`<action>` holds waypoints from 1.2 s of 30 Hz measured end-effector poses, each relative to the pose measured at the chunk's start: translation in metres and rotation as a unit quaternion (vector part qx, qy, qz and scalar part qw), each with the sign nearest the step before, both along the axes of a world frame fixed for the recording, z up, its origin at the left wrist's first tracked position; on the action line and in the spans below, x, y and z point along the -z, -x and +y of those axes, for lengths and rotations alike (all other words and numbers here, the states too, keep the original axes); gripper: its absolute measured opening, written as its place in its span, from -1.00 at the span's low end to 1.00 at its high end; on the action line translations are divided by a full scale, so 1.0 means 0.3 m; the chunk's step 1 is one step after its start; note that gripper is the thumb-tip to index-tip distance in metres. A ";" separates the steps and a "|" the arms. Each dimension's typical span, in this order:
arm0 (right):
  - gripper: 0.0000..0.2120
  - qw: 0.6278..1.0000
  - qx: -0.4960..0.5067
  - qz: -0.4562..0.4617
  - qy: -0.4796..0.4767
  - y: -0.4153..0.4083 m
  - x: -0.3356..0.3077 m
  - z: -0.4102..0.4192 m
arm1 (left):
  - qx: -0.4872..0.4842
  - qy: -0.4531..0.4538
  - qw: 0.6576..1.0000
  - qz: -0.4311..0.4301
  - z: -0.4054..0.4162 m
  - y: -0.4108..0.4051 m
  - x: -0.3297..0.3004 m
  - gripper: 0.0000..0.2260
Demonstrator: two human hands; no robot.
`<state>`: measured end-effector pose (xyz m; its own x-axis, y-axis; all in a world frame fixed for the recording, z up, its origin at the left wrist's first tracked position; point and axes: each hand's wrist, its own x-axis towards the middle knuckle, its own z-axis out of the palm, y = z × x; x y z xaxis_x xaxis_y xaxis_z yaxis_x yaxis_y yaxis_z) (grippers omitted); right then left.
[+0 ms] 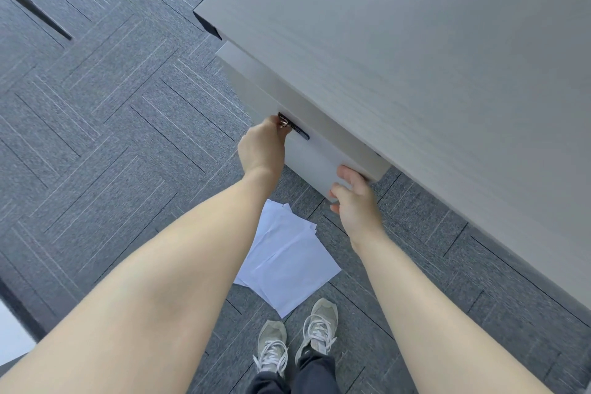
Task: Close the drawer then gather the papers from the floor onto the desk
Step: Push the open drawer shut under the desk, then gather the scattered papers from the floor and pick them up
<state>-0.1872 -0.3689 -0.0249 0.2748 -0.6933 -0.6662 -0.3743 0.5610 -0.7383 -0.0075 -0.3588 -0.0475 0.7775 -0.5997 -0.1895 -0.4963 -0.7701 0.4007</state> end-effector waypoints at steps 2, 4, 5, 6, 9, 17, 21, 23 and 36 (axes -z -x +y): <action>-0.55 1.000 -0.002 0.002 0.003 -0.004 0.003 0.001 | 0.017 -0.004 1.000 0.000 0.002 -0.005 -0.008 -0.68; -0.54 1.000 -0.002 0.002 0.005 -0.006 0.003 0.002 | 0.015 0.014 0.999 0.034 0.001 -0.016 -0.008 -0.69; -0.54 1.000 -0.003 0.003 0.005 -0.006 0.000 0.004 | 0.010 0.029 0.998 0.062 0.004 -0.023 -0.005 -0.71; -0.54 1.000 -0.004 0.004 0.006 -0.008 -0.003 0.004 | 0.005 0.041 0.995 0.088 0.006 -0.031 0.000 -0.73; -0.54 1.000 -0.007 0.016 0.009 -0.017 -0.012 0.006 | 0.001 0.031 0.990 0.134 0.002 -0.045 -0.014 -0.78; -0.56 0.997 -0.013 0.080 0.004 -0.061 -0.056 0.166 | -0.022 0.021 0.960 0.278 0.258 -0.081 -0.008 -0.59; -0.59 0.992 0.010 0.122 -0.024 -0.075 0.026 0.345 | -0.014 -0.056 0.944 0.324 0.552 -0.143 0.150 -0.66; -0.57 0.988 0.014 0.144 -0.051 -0.088 0.154 0.437 | -0.023 -0.098 0.934 0.342 0.678 -0.194 0.273 -0.65; -0.61 0.938 0.133 0.267 -0.177 0.123 1.491 0.903 | -0.114 -0.130 0.918 0.358 1.072 -0.409 1.417 -0.61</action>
<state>-0.2240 -0.0981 -0.4721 -0.3148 -0.3988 -0.8613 -0.4504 0.8615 -0.2343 0.1151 -0.0373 -0.4726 0.4980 -0.2985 -0.8142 0.0079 -0.9373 0.3485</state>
